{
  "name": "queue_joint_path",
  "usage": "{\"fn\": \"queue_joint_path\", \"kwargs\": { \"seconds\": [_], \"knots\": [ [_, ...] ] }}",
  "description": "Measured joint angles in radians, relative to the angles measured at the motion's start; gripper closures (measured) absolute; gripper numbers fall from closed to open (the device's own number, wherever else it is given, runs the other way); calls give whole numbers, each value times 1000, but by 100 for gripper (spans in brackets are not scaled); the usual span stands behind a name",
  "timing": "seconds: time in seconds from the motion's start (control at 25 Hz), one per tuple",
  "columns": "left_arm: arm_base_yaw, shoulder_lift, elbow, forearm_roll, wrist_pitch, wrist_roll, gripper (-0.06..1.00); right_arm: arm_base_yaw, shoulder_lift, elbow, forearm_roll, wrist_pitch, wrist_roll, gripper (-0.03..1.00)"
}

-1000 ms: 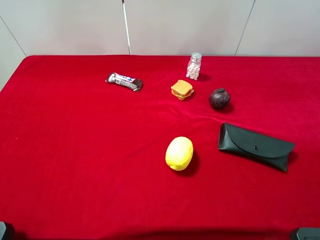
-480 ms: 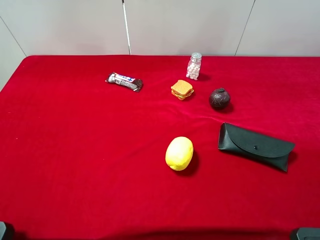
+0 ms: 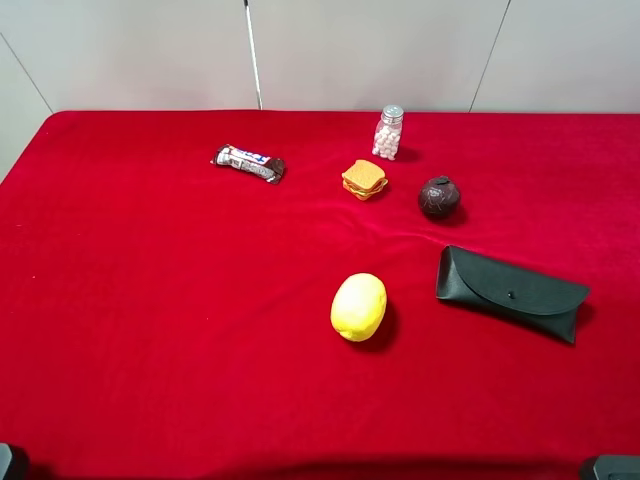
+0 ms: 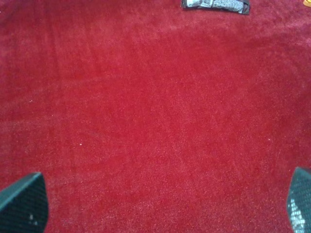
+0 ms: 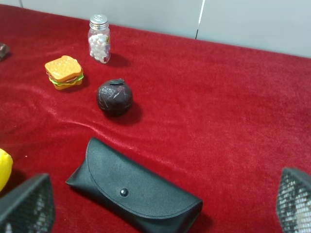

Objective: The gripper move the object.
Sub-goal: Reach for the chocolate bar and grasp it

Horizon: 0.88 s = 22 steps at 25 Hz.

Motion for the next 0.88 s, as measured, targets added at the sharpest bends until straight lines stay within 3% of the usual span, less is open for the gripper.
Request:
{"fn": "queue_joint_path", "kwargs": {
  "seconds": [0.28,0.6,0.88],
  "knots": [
    [0,104,-22,0,-41,9,-3,0,0,0,0,0,0,27],
    [0,402,-89,-2,-170,65,-3,0,0,0,0,-1,0,27],
    [0,700,-205,-8,-216,131,-3,0,0,0,0,-1,0,27]
  ]
}}
